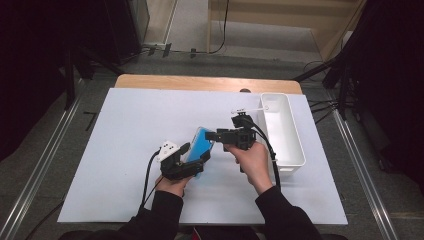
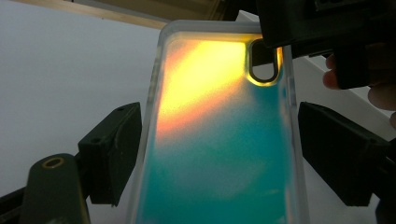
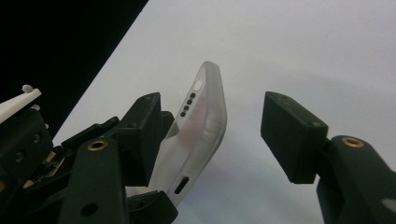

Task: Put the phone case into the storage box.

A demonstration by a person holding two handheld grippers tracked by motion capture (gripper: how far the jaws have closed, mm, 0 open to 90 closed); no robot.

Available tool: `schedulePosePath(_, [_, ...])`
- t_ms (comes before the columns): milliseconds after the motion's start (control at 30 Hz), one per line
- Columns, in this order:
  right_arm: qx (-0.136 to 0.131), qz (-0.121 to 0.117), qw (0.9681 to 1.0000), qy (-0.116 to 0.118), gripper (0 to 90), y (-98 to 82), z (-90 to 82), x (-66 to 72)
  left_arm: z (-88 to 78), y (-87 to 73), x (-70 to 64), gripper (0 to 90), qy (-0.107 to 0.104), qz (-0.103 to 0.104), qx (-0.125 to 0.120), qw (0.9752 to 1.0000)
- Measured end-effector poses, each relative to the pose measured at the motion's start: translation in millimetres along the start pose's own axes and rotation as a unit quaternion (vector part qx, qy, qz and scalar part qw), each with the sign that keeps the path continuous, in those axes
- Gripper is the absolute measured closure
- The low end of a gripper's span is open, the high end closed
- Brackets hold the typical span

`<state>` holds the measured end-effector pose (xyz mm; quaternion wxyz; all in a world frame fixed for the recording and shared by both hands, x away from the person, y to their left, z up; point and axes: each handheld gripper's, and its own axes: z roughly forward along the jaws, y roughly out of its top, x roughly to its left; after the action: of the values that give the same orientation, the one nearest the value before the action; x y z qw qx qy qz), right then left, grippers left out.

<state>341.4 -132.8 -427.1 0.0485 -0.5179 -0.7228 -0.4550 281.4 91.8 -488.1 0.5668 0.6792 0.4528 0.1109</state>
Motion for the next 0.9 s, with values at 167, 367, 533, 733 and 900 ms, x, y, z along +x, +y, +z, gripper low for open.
schedulePosePath(167, [0.011, 0.01, 0.9999, 0.002, 43.3, -0.1, 2.5, -0.9, 0.9, -0.8, -1.2, 16.2, 0.003, 0.0, -0.001, 1.0])
schedulePosePath(367, [0.019, 0.015, 0.9997, 0.004, 56.7, -0.3, 5.2, -0.3, 0.9, -1.8, -3.2, 16.2, 0.003, 0.008, 0.002, 1.0])
schedulePosePath(533, [0.022, 0.034, 0.9991, 0.014, 70.1, 0.2, 3.1, -0.4, 0.9, -2.6, -4.5, 16.1, 0.005, 0.014, 0.002, 0.9999])
schedulePosePath(733, [0.023, 0.06, 0.9976, 0.027, 76.8, 1.0, 0.1, -1.3, 1.5, -4.0, -7.0, 16.3, 0.007, 0.023, 0.0, 0.9997])
schedulePosePath(900, [0.022, 0.077, 0.996, 0.038, 77.3, 2.0, -1.8, -2.3, 0.5, -3.2, -7.5, 16.2, 0.007, 0.038, -0.012, 0.9992])
